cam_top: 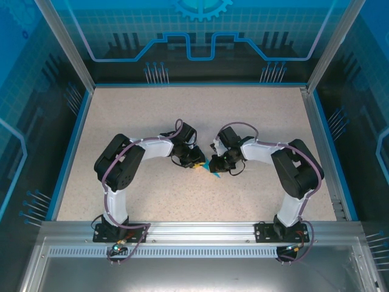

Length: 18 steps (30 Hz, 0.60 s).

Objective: Fold a paper plane with a square sheet of paper (pick it up from the middle)
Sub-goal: Fold the wing for the fifth time at the center of the table.

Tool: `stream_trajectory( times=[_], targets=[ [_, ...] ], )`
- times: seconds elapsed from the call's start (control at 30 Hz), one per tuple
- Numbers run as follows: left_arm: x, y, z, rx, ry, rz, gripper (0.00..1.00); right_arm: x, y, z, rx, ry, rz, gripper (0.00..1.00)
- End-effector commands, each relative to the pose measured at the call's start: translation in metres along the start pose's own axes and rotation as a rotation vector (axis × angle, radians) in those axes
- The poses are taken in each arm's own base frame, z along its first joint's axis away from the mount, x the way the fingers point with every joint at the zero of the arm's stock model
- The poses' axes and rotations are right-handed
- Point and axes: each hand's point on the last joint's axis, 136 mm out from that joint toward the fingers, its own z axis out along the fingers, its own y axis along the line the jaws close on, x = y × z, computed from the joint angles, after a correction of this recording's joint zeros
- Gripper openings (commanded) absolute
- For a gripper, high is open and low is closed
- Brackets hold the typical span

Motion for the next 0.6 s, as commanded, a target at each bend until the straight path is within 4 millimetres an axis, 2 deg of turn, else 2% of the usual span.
stream_trajectory(
  times=[0.0,0.17,0.37,0.57],
  targets=[
    [0.001,0.038,0.011,-0.147,0.001,-0.016,0.2,0.006,-0.015,0.006,0.042,0.033,0.038,0.12],
    [-0.006,0.02,0.005,-0.098,-0.012,0.059,0.21,0.019,-0.031,0.013,0.063,0.071,0.075,0.12],
    [-0.016,-0.008,-0.014,-0.038,-0.07,0.187,0.24,0.026,-0.036,0.015,0.067,0.09,0.091,0.12],
    [-0.025,-0.009,-0.025,-0.039,-0.117,0.233,0.25,0.027,-0.038,0.016,0.07,0.098,0.095,0.12]
  ],
)
